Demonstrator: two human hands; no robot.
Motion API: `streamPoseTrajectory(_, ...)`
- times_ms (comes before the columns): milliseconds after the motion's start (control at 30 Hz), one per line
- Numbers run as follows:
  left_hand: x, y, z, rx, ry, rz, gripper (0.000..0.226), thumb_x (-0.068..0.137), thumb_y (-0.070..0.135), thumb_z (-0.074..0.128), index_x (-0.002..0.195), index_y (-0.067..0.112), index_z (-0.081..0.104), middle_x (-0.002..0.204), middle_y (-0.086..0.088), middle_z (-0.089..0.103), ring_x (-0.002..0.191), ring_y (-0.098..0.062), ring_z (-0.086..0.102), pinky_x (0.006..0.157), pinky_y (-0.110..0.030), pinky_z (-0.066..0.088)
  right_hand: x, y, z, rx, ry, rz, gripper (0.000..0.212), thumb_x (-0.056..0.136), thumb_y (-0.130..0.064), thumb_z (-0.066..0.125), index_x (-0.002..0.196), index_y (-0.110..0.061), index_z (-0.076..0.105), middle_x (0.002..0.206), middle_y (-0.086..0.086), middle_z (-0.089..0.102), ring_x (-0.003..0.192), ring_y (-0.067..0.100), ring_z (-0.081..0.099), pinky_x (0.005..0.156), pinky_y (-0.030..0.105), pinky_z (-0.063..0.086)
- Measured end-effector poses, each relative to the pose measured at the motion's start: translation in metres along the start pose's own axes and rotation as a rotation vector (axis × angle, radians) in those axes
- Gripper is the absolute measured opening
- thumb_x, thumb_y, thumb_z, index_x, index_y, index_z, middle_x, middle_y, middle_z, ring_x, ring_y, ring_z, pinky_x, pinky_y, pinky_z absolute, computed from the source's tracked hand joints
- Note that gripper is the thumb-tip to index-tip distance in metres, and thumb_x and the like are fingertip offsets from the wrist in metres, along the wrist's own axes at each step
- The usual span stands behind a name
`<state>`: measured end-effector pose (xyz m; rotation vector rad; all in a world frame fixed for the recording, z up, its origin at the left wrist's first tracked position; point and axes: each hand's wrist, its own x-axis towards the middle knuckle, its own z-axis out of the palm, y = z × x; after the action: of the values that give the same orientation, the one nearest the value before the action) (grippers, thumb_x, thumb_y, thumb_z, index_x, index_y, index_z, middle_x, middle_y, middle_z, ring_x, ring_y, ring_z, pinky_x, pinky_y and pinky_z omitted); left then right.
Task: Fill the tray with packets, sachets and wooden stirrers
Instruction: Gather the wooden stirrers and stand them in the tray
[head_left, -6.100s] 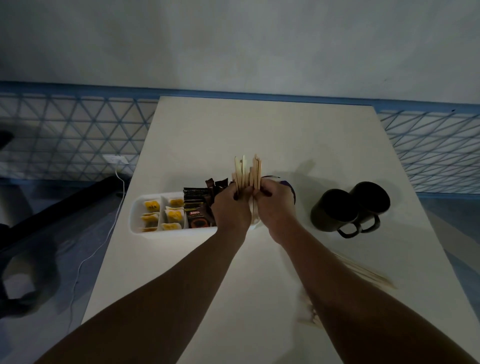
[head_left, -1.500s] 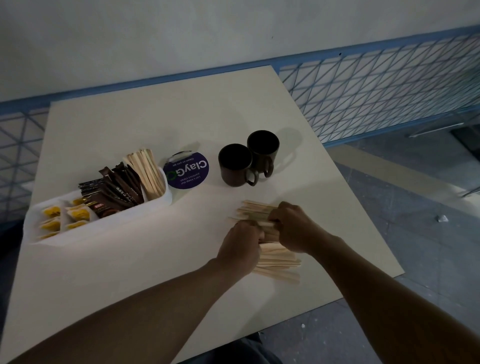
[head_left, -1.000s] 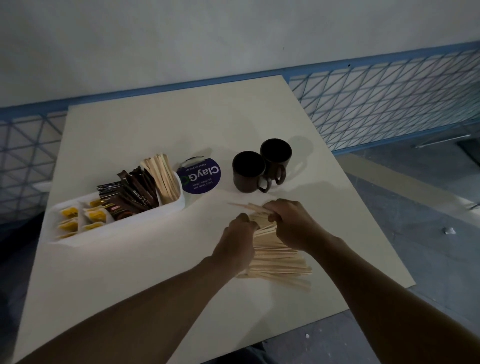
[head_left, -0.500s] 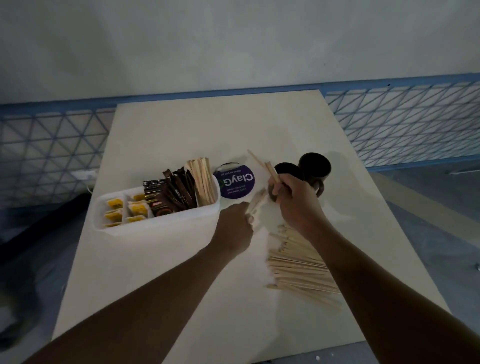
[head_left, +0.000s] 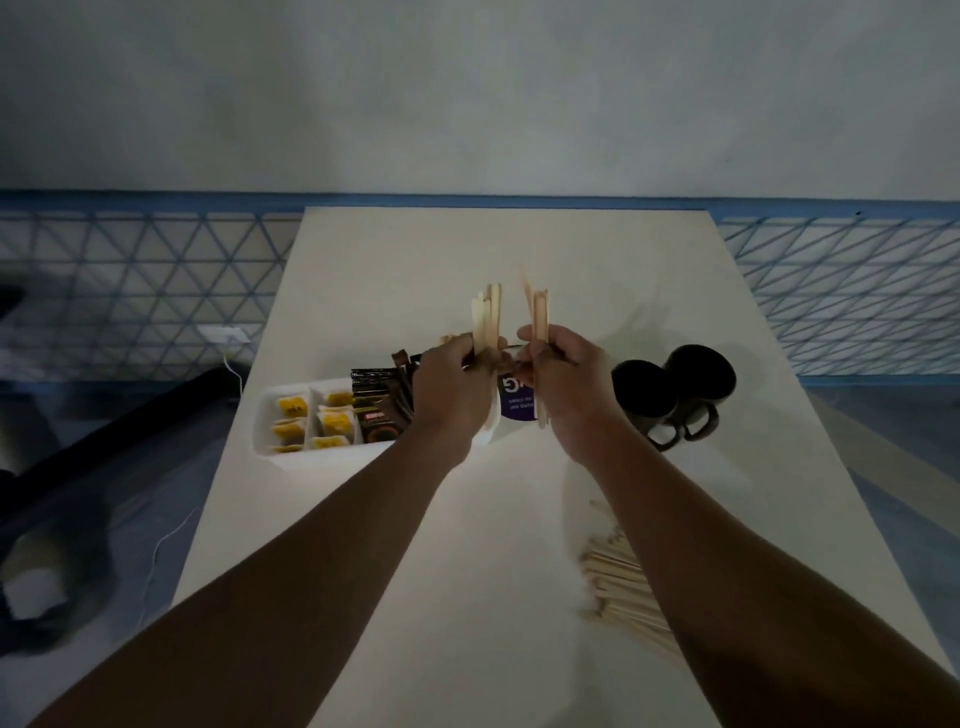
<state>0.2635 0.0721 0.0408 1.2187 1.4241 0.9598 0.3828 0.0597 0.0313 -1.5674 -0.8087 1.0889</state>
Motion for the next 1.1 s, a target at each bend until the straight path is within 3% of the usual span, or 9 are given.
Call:
streamPoseTrajectory(67,0.006,0.002,-0.007,-0.064,0.035,-0.017,0.018,0.094,0.010,0.057,0.099,0.018,0.073,0.096,0.000,0.073,0.091,-0.015,0.066,0.083,-0.031,0.054,0.003,-0.001,0.011,0.056,-0.025,0.020,0.022,0.101,-0.008,0.048,0.102,-0.013,0.070,0.085,0.006,0.073,0.086,0.022,0.074,0.085,0.039,0.060)
streamPoseTrajectory(167,0.015,-0.002,-0.015,-0.132,0.061,-0.045,0.020,0.091,0.014,0.061,0.088,0.027,0.075,0.094,0.002,0.075,0.095,-0.019,0.070,0.091,-0.043,0.055,0.005,-0.003,0.025,0.137,-0.048,0.040,0.022,0.100,-0.003,0.047,0.105,-0.006,0.069,0.081,0.005,0.075,0.082,0.019,0.074,0.083,0.036,0.059)
streamPoseTrajectory(300,0.022,-0.012,-0.021,-0.189,0.078,-0.078,0.018,0.088,0.019,0.063,0.089,0.031,0.077,0.094,0.003,0.075,0.097,-0.021,0.071,0.090,-0.048,0.056,0.010,0.001,0.039,0.212,-0.060,0.058,0.022,0.099,0.001,0.047,0.104,-0.004,0.068,0.094,0.017,0.074,0.090,0.024,0.073,0.088,0.038,0.058)
streamPoseTrajectory(433,0.024,-0.023,-0.020,-0.115,0.108,-0.070,0.023,0.089,0.018,0.065,0.081,0.037,0.075,0.088,0.002,0.075,0.091,-0.022,0.071,0.087,-0.051,0.057,0.013,0.013,0.046,0.227,-0.056,0.080,0.023,0.098,-0.002,0.048,0.102,-0.007,0.070,0.097,0.015,0.075,0.098,0.029,0.071,0.090,0.041,0.057)
streamPoseTrajectory(667,0.021,-0.036,-0.015,0.159,0.140,-0.045,0.014,0.089,0.016,0.065,0.099,0.020,0.074,0.085,0.003,0.073,0.085,-0.017,0.069,0.078,-0.035,0.057,0.009,0.030,0.047,0.020,-0.063,0.082,0.025,0.095,-0.003,0.053,0.100,-0.016,0.072,0.095,0.008,0.074,0.098,0.030,0.070,0.090,0.051,0.057)
streamPoseTrajectory(800,0.023,-0.037,-0.012,0.264,0.153,0.010,0.010,0.086,0.016,0.066,0.090,0.019,0.074,0.079,0.005,0.072,0.080,-0.018,0.067,0.078,-0.038,0.056,0.007,0.026,0.043,-0.183,-0.109,0.010,0.028,0.093,0.001,0.052,0.105,-0.019,0.068,0.094,0.003,0.072,0.091,0.022,0.070,0.074,0.032,0.061)
streamPoseTrajectory(867,0.023,-0.034,-0.013,0.330,0.155,0.059,0.012,0.087,0.014,0.065,0.095,0.017,0.074,0.083,0.001,0.073,0.082,-0.019,0.067,0.078,-0.037,0.056,0.006,0.023,0.041,-0.239,-0.120,-0.007,0.028,0.093,0.002,0.052,0.105,-0.020,0.065,0.093,0.001,0.070,0.087,0.019,0.069,0.068,0.027,0.059)
streamPoseTrajectory(967,0.023,-0.027,-0.014,0.349,0.142,0.147,0.026,0.089,0.012,0.065,0.114,0.017,0.071,0.100,0.001,0.075,0.094,-0.013,0.067,0.090,-0.029,0.053,0.006,0.021,0.040,-0.308,-0.114,-0.054,0.024,0.094,-0.004,0.056,0.108,-0.021,0.064,0.092,-0.004,0.070,0.087,0.014,0.067,0.070,0.028,0.058)
streamPoseTrajectory(1100,0.025,-0.020,-0.018,0.380,0.144,0.234,0.019,0.089,0.011,0.064,0.104,0.016,0.074,0.091,0.001,0.075,0.085,-0.011,0.067,0.085,-0.024,0.051,0.006,0.017,0.037,-0.433,-0.120,-0.147,0.024,0.093,-0.002,0.054,0.108,-0.017,0.066,0.087,-0.009,0.068,0.083,0.010,0.064,0.070,0.022,0.054)
